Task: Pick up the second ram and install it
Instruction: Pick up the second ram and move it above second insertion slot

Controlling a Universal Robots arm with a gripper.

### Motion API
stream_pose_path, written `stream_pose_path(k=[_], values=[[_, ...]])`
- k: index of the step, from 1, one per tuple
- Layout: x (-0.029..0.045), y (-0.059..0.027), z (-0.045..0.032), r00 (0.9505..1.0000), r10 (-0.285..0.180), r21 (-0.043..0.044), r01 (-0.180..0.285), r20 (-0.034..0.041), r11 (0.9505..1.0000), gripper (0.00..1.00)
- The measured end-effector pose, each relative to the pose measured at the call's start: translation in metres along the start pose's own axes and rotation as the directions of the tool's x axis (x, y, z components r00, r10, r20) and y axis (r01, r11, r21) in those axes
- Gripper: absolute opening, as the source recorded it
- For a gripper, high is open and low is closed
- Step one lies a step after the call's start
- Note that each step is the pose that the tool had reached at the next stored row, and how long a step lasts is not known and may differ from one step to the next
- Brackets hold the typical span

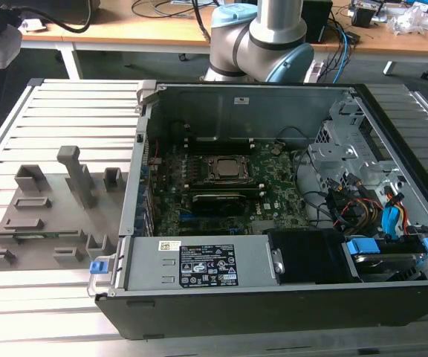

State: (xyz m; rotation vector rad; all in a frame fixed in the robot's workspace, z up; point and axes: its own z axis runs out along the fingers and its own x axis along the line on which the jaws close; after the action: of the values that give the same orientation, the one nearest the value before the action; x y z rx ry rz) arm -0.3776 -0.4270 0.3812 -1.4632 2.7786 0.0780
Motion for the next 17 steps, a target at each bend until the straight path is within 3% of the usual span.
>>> stream_pose_path(k=[4,9,12,14,17], values=[[0.0,0.0,0.0,0.9977,-0.067,-0.0016,0.067,-0.0029,0.9977,0.11],[0.0,0.0,0.0,0.9867,-0.162,-0.0044,0.162,-0.0068,0.9868,0.11],[0.0,0.0,0.0,0.9744,-0.224,-0.0063,0.224,-0.0093,0.9745,0.11],[0.0,-0.0001,0.0,0.9598,-0.28,-0.0083,0.28,-0.0114,0.9599,0.11],[0.0,0.0,0.0,0.9416,-0.336,-0.0104,0.336,-0.0134,0.9417,0.11]])
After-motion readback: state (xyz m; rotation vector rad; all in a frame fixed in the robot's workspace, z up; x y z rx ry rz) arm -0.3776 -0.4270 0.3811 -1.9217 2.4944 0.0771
